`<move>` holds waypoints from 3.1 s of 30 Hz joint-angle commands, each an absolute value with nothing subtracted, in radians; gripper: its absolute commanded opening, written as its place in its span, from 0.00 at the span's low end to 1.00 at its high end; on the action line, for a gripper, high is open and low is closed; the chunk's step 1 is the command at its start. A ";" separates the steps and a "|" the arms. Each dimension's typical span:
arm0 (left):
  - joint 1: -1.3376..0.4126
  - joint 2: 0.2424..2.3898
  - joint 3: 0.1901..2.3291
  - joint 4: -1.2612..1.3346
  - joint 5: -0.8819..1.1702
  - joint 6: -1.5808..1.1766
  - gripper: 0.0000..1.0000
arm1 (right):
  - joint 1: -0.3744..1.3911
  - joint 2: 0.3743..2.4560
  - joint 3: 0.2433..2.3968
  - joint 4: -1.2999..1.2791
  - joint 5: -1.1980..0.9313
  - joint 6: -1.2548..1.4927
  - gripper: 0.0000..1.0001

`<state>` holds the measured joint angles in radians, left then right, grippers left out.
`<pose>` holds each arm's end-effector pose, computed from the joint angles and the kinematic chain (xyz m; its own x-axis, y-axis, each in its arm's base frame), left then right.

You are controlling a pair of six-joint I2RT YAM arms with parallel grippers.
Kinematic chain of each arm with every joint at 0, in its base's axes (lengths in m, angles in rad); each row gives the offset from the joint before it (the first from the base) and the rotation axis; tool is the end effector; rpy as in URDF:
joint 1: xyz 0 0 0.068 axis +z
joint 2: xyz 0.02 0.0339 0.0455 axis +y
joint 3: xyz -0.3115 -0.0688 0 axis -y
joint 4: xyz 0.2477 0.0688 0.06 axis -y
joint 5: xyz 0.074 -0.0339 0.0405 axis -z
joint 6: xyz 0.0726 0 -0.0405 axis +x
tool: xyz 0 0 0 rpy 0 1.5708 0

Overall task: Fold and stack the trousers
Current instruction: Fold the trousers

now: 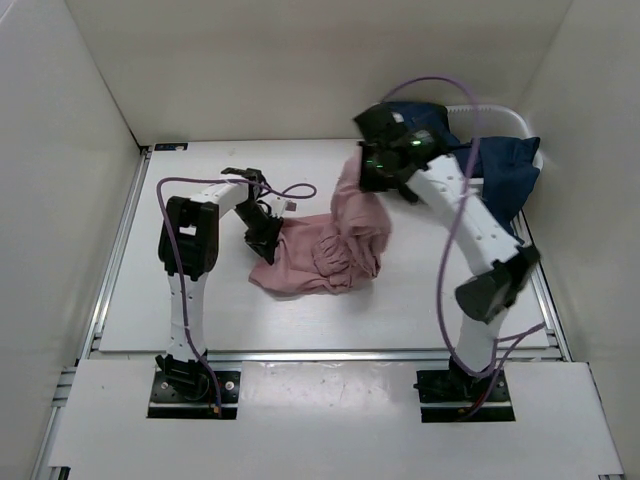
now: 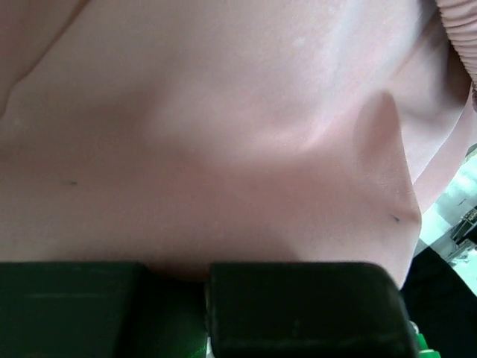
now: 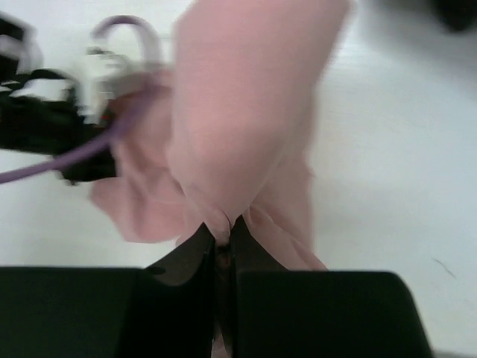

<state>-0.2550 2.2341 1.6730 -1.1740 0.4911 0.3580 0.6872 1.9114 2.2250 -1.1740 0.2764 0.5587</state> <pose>0.4083 -0.1418 0.1418 -0.8423 0.5389 -0.0098 0.4729 0.7302 -0.4931 0.3488 0.2606 0.4315 -0.7475 0.0463 -0.6626 -0.0902 0.9813 0.1703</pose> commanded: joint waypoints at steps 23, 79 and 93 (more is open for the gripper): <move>-0.342 2.253 1.787 -1.227 0.584 0.445 0.61 | 0.529 1.807 1.967 -1.293 0.383 0.465 0.00; -0.526 2.181 1.780 -0.942 0.471 0.377 0.79 | 0.026 1.618 0.905 -0.361 -0.118 0.428 0.71; -0.284 1.734 1.251 -0.870 0.285 0.486 0.76 | 0.391 1.629 0.928 -0.266 -0.158 0.644 0.62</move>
